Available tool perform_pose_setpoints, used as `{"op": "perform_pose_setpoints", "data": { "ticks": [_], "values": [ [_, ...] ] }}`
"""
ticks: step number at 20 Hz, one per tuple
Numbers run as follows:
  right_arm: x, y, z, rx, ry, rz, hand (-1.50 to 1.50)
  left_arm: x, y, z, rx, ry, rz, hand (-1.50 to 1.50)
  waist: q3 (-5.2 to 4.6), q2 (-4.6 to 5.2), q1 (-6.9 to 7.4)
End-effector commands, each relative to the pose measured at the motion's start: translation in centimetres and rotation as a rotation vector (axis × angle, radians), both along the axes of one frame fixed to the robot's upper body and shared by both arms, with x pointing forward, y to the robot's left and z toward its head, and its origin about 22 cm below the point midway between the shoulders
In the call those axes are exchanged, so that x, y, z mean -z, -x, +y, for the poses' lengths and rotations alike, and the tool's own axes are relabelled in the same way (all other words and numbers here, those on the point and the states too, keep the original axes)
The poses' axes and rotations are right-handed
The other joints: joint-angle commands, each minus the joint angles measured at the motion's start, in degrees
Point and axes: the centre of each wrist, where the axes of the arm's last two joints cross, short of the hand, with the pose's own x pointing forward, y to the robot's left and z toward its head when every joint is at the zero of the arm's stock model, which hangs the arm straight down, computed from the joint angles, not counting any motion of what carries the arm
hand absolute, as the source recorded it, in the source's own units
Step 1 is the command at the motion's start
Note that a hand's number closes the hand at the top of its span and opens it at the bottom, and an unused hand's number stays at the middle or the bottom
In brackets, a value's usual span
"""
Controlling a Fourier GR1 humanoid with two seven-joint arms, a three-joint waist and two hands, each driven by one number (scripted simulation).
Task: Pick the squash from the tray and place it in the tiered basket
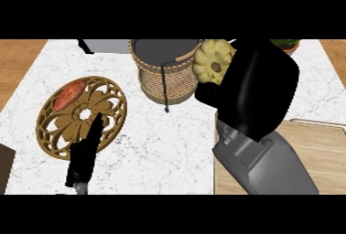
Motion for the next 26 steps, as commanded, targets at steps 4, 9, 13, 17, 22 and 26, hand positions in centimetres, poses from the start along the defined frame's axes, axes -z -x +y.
{"op": "perform_pose_setpoints", "data": {
  "ticks": [4, 9, 13, 17, 22, 26],
  "values": [
    [-2.4, -4.0, 3.0, 0.139, -0.105, 0.158, 1.5, 0.6, -0.3, 0.1, 0.003, 0.009, 0.028, 0.0, -0.1, 0.43, 0.54],
    [-2.5, -7.7, 3.2, 0.126, -0.106, 0.243, 1.5, -0.1, 0.0, 0.0, -0.009, 0.002, 0.028, 0.0, 0.0, 0.49, 0.13],
    [0.3, -9.5, 4.0, 0.181, -0.093, 0.264, 1.5, -0.4, -0.3, -0.1, 0.014, 0.016, 0.015, 0.0, -0.03, 0.68, 0.94],
    [1.3, -11.3, 3.1, 0.193, -0.125, 0.267, 1.5, 0.9, 0.3, 0.6, -0.008, -0.004, 0.036, 0.0, -0.02, 0.77, 0.11],
    [3.9, -11.9, 1.9, 0.151, -0.27, 0.216, 1.5, -0.6, -0.5, 0.3, 0.021, 0.017, 0.012, 0.0, 0.07, 0.95, 1.1],
    [3.1, -12.6, -0.6, 0.113, -0.506, 0.171, -1.5, 0.1, -0.2, 0.0, 0.023, 0.012, 0.016, 0.0, 0.13, 1.2, 1.47]
  ]
}}
